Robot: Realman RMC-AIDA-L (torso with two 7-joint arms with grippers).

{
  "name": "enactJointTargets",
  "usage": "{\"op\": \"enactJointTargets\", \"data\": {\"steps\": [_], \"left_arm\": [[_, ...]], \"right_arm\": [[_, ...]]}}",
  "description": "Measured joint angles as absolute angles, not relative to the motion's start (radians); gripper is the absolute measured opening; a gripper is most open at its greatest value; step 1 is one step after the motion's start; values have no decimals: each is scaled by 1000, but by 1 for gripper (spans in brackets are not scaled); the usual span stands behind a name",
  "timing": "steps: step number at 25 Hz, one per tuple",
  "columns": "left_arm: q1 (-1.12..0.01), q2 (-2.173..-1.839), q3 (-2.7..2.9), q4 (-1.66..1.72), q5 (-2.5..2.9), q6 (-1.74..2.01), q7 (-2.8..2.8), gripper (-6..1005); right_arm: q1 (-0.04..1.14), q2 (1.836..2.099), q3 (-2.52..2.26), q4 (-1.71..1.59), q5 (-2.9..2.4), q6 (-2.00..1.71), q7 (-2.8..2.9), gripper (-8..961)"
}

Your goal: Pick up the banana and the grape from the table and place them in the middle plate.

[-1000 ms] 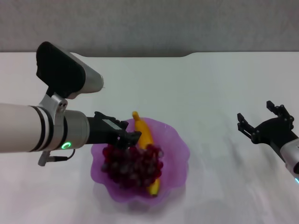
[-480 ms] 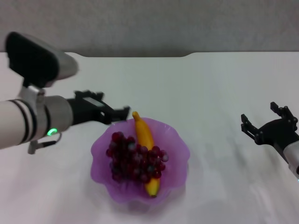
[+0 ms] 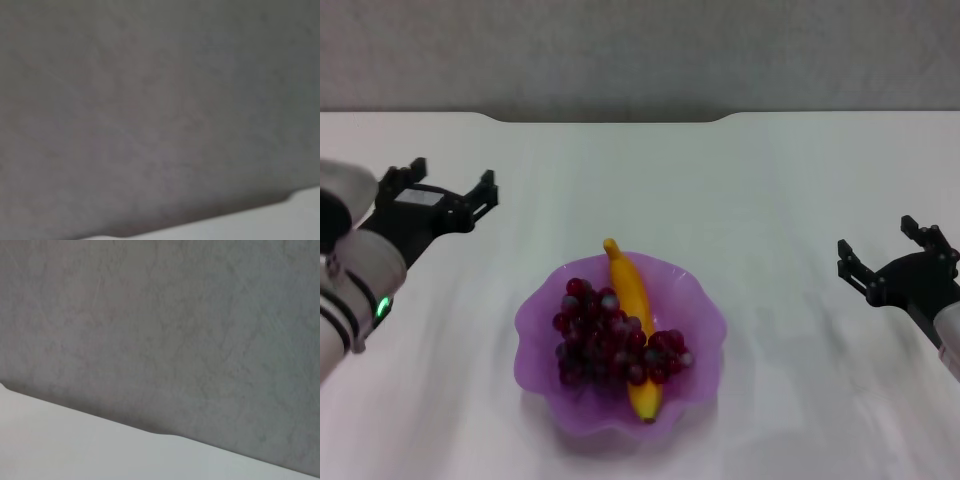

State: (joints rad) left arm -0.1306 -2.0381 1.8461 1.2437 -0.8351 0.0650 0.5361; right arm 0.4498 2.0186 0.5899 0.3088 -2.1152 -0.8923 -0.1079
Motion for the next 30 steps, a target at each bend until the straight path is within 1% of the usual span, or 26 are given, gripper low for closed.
{"op": "enactJointTargets", "data": {"steps": [5, 9, 13, 20, 30], "left_arm": [[-149, -2039, 1998, 1048, -834, 439, 484, 865], [-209, -2043, 2125, 790, -836, 817, 361, 865], [-273, -2045, 2169, 536, -837, 1065, 99, 864], [-371, -2040, 2143, 266, -838, 1091, -262, 864], [-395, -2039, 2143, 235, -834, 1010, -252, 863]], "right_arm": [[451, 2019, 587, 308, -2115, -892, -102, 892], [454, 2019, 584, 309, -2117, -892, -101, 892], [460, 2019, 586, 311, -2116, -889, -101, 892], [462, 2019, 592, 315, -2115, -888, -99, 892], [469, 2019, 598, 309, -2115, -887, -68, 891]]}}
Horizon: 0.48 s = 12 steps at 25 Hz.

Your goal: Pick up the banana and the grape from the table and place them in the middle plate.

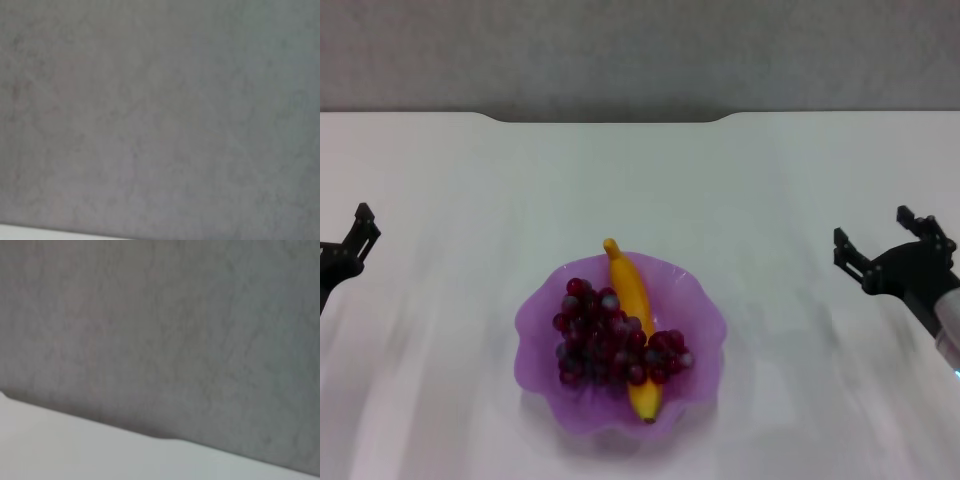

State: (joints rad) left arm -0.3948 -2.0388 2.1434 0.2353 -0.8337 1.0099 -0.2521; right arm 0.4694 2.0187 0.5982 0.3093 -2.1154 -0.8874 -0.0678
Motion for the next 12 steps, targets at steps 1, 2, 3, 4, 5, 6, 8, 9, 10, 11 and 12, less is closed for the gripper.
{"op": "enactJointTargets", "data": {"steps": [1, 2, 3, 4, 5, 6, 8, 9, 10, 11, 12], "left_arm": [[-395, -2039, 2143, 232, -834, 1006, -252, 862], [-395, -2040, 2143, 229, -835, 1002, -252, 862], [-395, -2041, 2143, 227, -835, 1000, -252, 862], [-395, -2041, 2143, 226, -835, 998, -253, 861], [-395, -2042, 2143, 225, -835, 996, -253, 861], [-394, -2042, 2143, 225, -835, 994, -255, 861], [-392, -2042, 2144, 224, -836, 992, -258, 862], [-392, -2042, 2146, 223, -836, 992, -258, 863], [-392, -2042, 2148, 223, -836, 992, -258, 863], [-393, -2042, 2148, 224, -836, 992, -257, 863], [-395, -2042, 2147, 224, -836, 992, -257, 863]], "right_arm": [[462, 2019, 598, 309, -2115, -914, -66, 891], [453, 2019, 598, 306, -2115, -952, -64, 891], [447, 2019, 598, 302, -2115, -982, -63, 891], [436, 2019, 599, 296, -2115, -1027, -61, 891], [428, 2019, 601, 293, -2115, -1054, -60, 891], [419, 2019, 603, 292, -2114, -1081, -59, 891], [408, 2019, 607, 294, -2111, -1103, -58, 891], [405, 2020, 608, 295, -2109, -1105, -57, 891], [404, 2020, 608, 294, -2104, -1104, -56, 891], [404, 2020, 605, 293, -2098, -1103, -54, 891], [404, 2020, 602, 293, -2093, -1101, -51, 891]]}}
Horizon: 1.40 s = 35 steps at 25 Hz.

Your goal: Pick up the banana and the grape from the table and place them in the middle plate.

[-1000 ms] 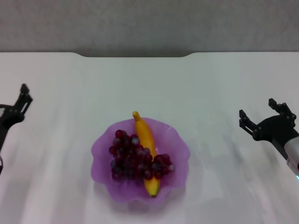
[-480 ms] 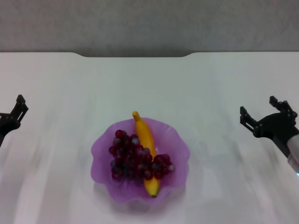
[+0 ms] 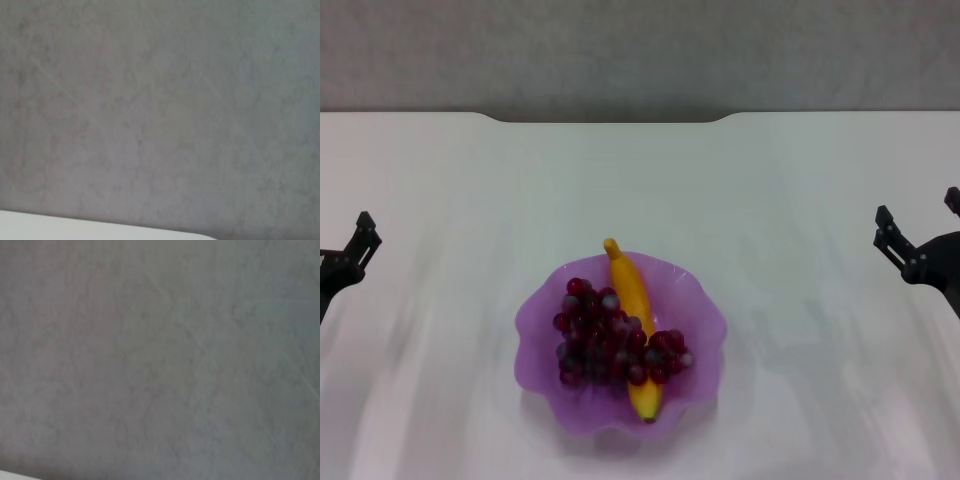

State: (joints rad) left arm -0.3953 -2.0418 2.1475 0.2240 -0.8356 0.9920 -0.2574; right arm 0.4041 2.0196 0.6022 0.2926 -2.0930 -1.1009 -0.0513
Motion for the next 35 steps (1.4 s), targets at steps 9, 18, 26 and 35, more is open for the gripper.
{"op": "enactJointTargets", "data": {"steps": [9, 18, 26, 35], "left_arm": [[-404, -2042, 2142, 221, -850, 935, -257, 862], [-414, -2043, 2144, 221, -850, 921, -223, 855], [-416, -2044, 2143, 228, -851, 925, -225, 828], [-432, -2042, 2143, 223, -865, 901, -228, 826]], "right_arm": [[413, 2019, 603, 283, -2074, -1087, -44, 892], [426, 2017, 601, 282, -2072, -1052, -24, 892], [426, 2016, 603, 275, -2074, -1056, -23, 892], [428, 2016, 600, 274, -2074, -1049, -21, 892]]}}
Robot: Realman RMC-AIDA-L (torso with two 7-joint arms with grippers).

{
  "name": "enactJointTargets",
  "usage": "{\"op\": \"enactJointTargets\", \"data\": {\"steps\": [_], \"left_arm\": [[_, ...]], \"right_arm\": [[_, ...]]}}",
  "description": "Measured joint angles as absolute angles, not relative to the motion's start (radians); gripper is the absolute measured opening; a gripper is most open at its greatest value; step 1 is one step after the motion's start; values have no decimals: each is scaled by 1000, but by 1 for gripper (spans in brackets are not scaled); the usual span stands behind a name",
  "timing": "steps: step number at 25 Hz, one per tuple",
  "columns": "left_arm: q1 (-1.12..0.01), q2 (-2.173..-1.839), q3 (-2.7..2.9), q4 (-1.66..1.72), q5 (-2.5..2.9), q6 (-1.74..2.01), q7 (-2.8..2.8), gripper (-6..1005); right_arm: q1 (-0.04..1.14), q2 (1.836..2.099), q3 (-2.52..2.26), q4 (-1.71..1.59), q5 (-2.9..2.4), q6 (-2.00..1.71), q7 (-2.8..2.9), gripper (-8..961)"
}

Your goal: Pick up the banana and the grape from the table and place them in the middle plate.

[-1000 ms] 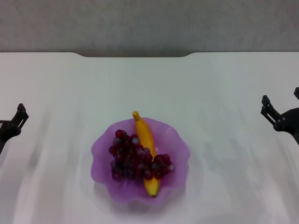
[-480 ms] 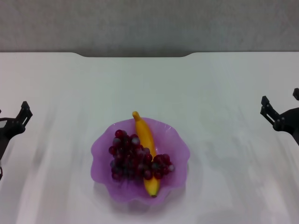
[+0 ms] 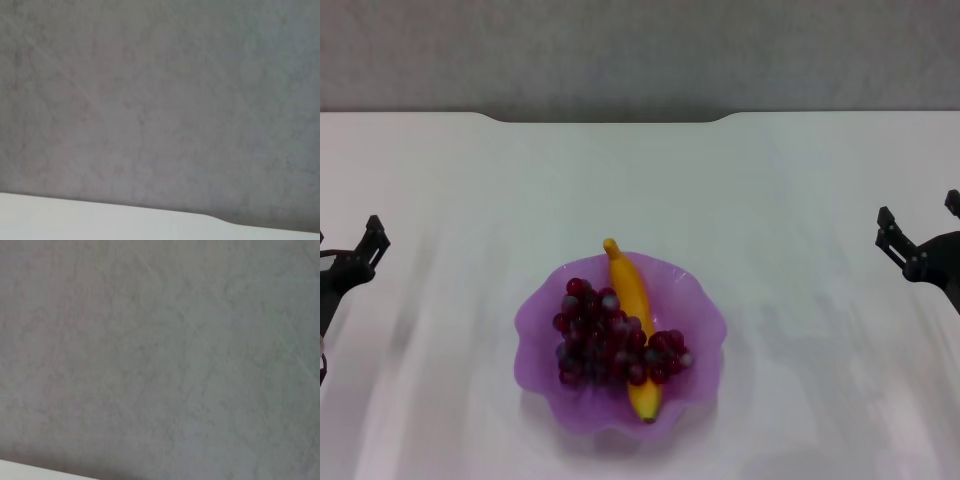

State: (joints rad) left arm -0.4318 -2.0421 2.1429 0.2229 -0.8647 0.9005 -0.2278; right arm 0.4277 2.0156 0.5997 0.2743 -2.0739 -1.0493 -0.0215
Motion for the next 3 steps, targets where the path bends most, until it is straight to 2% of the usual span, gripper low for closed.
{"op": "enactJointTargets", "data": {"steps": [3], "left_arm": [[-434, -2041, 2143, 223, -866, 897, -227, 826]], "right_arm": [[428, 2016, 603, 275, -2074, -1051, -21, 892]]}}
